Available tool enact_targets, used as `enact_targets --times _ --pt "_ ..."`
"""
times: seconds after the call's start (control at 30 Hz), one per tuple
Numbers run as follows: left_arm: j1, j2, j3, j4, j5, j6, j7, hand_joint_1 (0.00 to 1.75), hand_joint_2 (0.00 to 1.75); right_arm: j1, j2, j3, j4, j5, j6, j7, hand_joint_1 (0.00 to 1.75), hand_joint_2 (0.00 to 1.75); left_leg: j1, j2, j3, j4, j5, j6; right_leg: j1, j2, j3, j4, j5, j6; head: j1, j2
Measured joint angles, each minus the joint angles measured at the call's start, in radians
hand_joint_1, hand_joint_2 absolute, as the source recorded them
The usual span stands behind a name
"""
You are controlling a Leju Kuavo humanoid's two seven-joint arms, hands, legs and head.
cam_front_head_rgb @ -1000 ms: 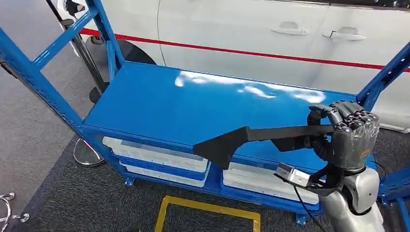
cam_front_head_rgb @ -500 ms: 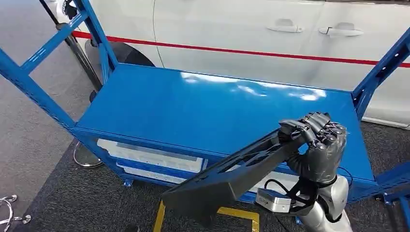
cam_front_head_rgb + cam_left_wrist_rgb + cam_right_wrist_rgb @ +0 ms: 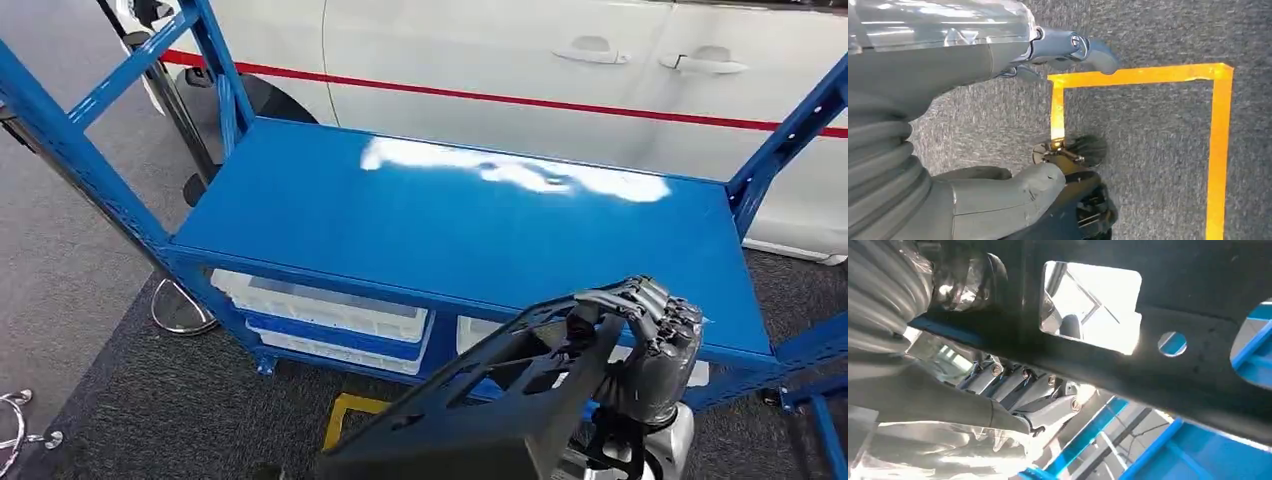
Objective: Take the parts from the cabinet and place them on the table.
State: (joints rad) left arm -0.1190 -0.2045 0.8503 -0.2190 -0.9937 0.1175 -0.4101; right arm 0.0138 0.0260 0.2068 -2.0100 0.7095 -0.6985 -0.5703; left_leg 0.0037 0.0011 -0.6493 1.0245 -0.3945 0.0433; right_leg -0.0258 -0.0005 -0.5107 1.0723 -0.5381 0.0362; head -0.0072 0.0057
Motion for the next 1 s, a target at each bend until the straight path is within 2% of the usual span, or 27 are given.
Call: enact_targets --times 0.03,0.07,0.1,0.17,0.2,0.23,0.3,0.33,0.37,0.4,0.43,0.47,0.5,0.53,0.57,0.6,0.67,0.7,0.73,0.77,0.8,0.83,0.87,0.9,0.93,0.97,1.0 --pt "-0.003 0.001 0.0 0.0 0.001 0.0 -0.001 0.0 1.75 0.001 0.008 0.001 0.0 -0.002 0.0 -0.006 1.75 1.75 -0.004 -0.001 -0.01 0.008 0.004 -0.007 0.004 0.001 0.02 -0.045 -0.03 -0.004 0.0 0.0" --pt "-0.006 0.001 0.0 0.0 0.002 0.0 -0.001 0.0 1.75 0.01 0.012 0.002 0.0 -0.002 0.0 -0.008 1.75 1.75 -0.003 -0.003 -0.01 0.008 0.008 -0.013 0.012 0.007 0.012 -0.03 -0.005 -0.016 -0.001 0.0" --pt "-0.008 0.001 0.0 0.0 0.002 -0.003 -0.003 0.0 1.75 0.012 0.02 0.002 -0.001 -0.002 0.0 -0.016 1.75 1.75 -0.004 -0.004 -0.008 0.011 0.013 -0.02 0.011 0.007 0.007 -0.036 -0.007 -0.02 0.0 0.0" --pt "-0.011 0.002 0.0 0.0 0.002 -0.005 -0.005 0.0 1.75 0.016 0.036 0.004 -0.001 0.002 0.0 -0.031 1.75 1.75 -0.002 -0.006 -0.013 0.005 0.031 -0.033 0.014 0.007 -0.003 -0.032 0.005 -0.038 0.0 0.0" --pt "-0.01 0.003 0.001 0.0 0.002 -0.006 -0.006 0.0 1.75 0.02 0.045 0.004 -0.001 0.003 0.0 -0.041 1.75 1.75 0.001 -0.01 -0.02 0.014 0.029 -0.039 0.006 0.002 -0.015 -0.041 0.019 -0.051 0.0 0.0" --pt "-0.011 0.003 0.001 0.0 0.002 -0.006 -0.006 0.0 1.75 0.023 0.052 0.004 -0.001 0.003 0.0 -0.049 1.75 1.75 0.0 -0.008 -0.032 0.03 -0.004 -0.044 0.006 0.0 -0.025 -0.04 0.03 -0.056 0.0 0.0" --pt "-0.011 0.003 0.001 0.0 0.002 -0.01 -0.006 0.0 1.75 0.033 0.076 0.005 0.0 0.0 0.0 -0.059 1.75 1.75 0.003 -0.007 -0.068 0.155 -0.138 -0.054 0.006 0.0 -0.054 -0.04 0.053 -0.063 -0.003 0.0" --pt "-0.012 0.003 0.001 0.0 0.003 -0.01 -0.006 0.0 1.75 0.039 0.078 0.005 0.001 -0.01 0.0 -0.057 1.75 1.75 0.004 -0.007 -0.082 0.233 -0.186 -0.057 0.009 0.0 -0.069 -0.039 0.064 -0.064 -0.002 0.0" --pt "-0.013 0.002 0.001 0.0 0.004 -0.012 -0.006 0.0 1.75 0.045 0.078 0.005 0.003 -0.021 0.0 -0.052 1.75 1.75 0.004 -0.007 -0.087 0.294 -0.207 -0.059 0.01 -0.003 -0.083 -0.038 0.074 -0.064 -0.003 0.0" --pt "-0.012 0.0 0.001 0.0 0.005 -0.014 -0.006 0.0 1.75 0.051 0.078 0.006 0.007 -0.041 0.0 -0.041 1.75 1.75 0.005 -0.007 -0.076 0.316 -0.198 -0.057 0.012 -0.005 -0.096 -0.037 0.083 -0.064 -0.003 0.0" --pt "-0.01 -0.002 0.001 0.0 0.006 -0.014 -0.006 0.0 1.75 0.058 0.078 0.008 0.011 -0.053 0.0 -0.035 1.75 1.75 0.004 -0.007 -0.047 0.3 -0.168 -0.054 0.014 -0.006 -0.109 -0.036 0.093 -0.064 -0.002 0.0" --pt "-0.009 -0.004 0.001 0.0 0.006 -0.015 -0.006 0.0 1.75 0.065 0.078 0.011 0.015 -0.069 0.0 -0.029 1.75 1.75 0.004 -0.007 0.006 0.241 -0.13 -0.047 0.017 -0.006 -0.123 -0.036 0.103 -0.063 -0.003 0.0" --pt "-0.009 -0.005 0.001 0.0 0.008 -0.015 -0.006 0.0 1.75 0.072 0.078 0.014 0.016 -0.088 0.0 -0.019 1.75 1.75 -0.001 -0.007 0.068 0.16 -0.11 -0.035 0.02 -0.005 -0.131 -0.036 0.112 -0.063 -0.003 0.0" --pt "-0.01 -0.006 0.001 0.0 0.01 -0.015 -0.009 0.0 1.75 0.079 0.078 0.016 0.017 -0.106 0.0 -0.008 1.75 1.75 -0.006 -0.009 0.147 0.055 -0.119 -0.018 0.017 -0.005 -0.137 -0.035 0.122 -0.061 -0.003 0.0" --pt "-0.012 -0.005 0.001 -0.001 0.01 -0.015 -0.01 0.0 1.75 0.086 0.076 0.017 0.018 -0.122 0.0 -0.001 1.75 1.75 -0.012 -0.006 0.2 -0.034 -0.153 -0.009 0.022 -0.005 -0.141 -0.035 0.129 -0.054 -0.003 0.0" --pt "-0.012 -0.008 0.001 -0.001 0.011 -0.015 -0.011 0.0 1.75 0.091 0.076 0.018 0.019 -0.129 0.0 0.004 1.75 1.75 -0.012 -0.006 0.204 -0.039 -0.149 -0.015 0.019 -0.007 -0.139 -0.039 0.137 -0.048 -0.002 0.0" --pt "-0.008 -0.011 0.002 0.0 0.015 -0.015 -0.011 0.0 1.75 0.096 0.074 0.019 0.022 -0.136 0.0 0.008 1.75 1.75 -0.02 -0.006 0.191 -0.044 -0.133 -0.008 0.012 -0.009 -0.137 -0.049 0.158 -0.034 -0.003 0.0" --pt "-0.003 -0.013 0.002 0.0 0.017 -0.015 -0.012 0.0 1.75 0.1 0.073 0.021 0.022 -0.144 0.0 0.012 1.75 1.75 -0.014 -0.005 0.185 -0.06 -0.112 -0.001 0.019 -0.007 -0.139 -0.056 0.169 -0.026 -0.003 0.0" --pt "-0.005 -0.017 0.002 0.0 0.017 -0.016 -0.011 0.0 1.75 0.105 0.066 0.022 0.024 -0.161 0.0 0.013 1.75 1.75 -0.008 0.006 0.179 -0.068 -0.095 0.003 0.015 -0.003 -0.149 -0.041 0.136 -0.024 -0.003 0.0" --pt "-0.005 -0.019 0.002 0.0 0.018 -0.016 -0.012 0.0 1.75 0.109 0.059 0.026 0.024 -0.183 0.0 0.005 1.75 1.75 -0.008 0.005 0.164 -0.07 -0.083 0.015 0.015 -0.001 -0.162 -0.004 0.075 -0.023 -0.002 0.0" --pt "-0.005 -0.02 0.003 0.0 0.018 -0.016 -0.011 0.0 1.75 0.117 0.056 0.029 0.025 -0.2 0.0 -0.002 1.75 1.75 -0.009 0.005 0.15 -0.068 -0.07 0.018 0.013 -0.001 -0.18 0.063 0.004 -0.019 -0.003 0.0" --pt "-0.004 -0.022 0.003 0.0 0.018 -0.016 -0.011 0.0 1.75 0.126 0.05 0.031 0.025 -0.221 0.0 -0.008 1.75 1.75 -0.009 0.005 0.132 -0.065 -0.059 0.017 0.012 -0.001 -0.193 0.135 -0.048 -0.016 -0.002 0.0" --pt "-0.003 -0.022 0.003 0.0 0.018 -0.014 -0.011 0.0 1.75 0.135 0.047 0.034 0.025 -0.245 0.005 -0.009 1.75 1.75 -0.01 0.006 0.115 -0.061 -0.048 0.016 0.012 -0.001 -0.202 0.196 -0.074 -0.013 -0.003 0.0" --pt "-0.002 -0.022 0.003 0.0 0.018 -0.012 -0.012 0.0 1.75 0.143 0.042 0.039 0.025 -0.276 0.014 -0.016 1.75 1.75 -0.01 0.008 0.095 -0.055 -0.038 0.014 0.012 -0.001 -0.201 0.238 -0.065 -0.01 -0.002 0.0" --pt "-0.002 -0.022 0.004 0.0 0.018 -0.011 -0.012 0.0 1.75 0.149 0.038 0.043 0.025 -0.303 0.024 -0.022 1.75 1.75 -0.009 0.009 0.076 -0.048 -0.028 0.012 0.011 -0.001 -0.185 0.241 -0.03 -0.007 -0.002 0.0" --pt "-0.002 -0.022 0.005 0.0 0.018 -0.011 -0.013 0.0 1.75 0.156 0.033 0.05 0.025 -0.348 0.043 -0.039 1.75 1.75 -0.007 0.011 0.054 -0.037 -0.021 0.008 0.008 -0.002 -0.147 0.208 0.015 -0.006 -0.002 0.0" --pt "-0.002 -0.022 0.006 0.0 0.018 -0.01 -0.016 0.0 1.75 0.162 0.031 0.055 0.024 -0.378 0.056 -0.052 1.75 1.75 -0.005 0.011 0.034 -0.025 -0.016 0.004 0.006 -0.002 -0.094 0.144 0.044 -0.004 -0.002 0.0"
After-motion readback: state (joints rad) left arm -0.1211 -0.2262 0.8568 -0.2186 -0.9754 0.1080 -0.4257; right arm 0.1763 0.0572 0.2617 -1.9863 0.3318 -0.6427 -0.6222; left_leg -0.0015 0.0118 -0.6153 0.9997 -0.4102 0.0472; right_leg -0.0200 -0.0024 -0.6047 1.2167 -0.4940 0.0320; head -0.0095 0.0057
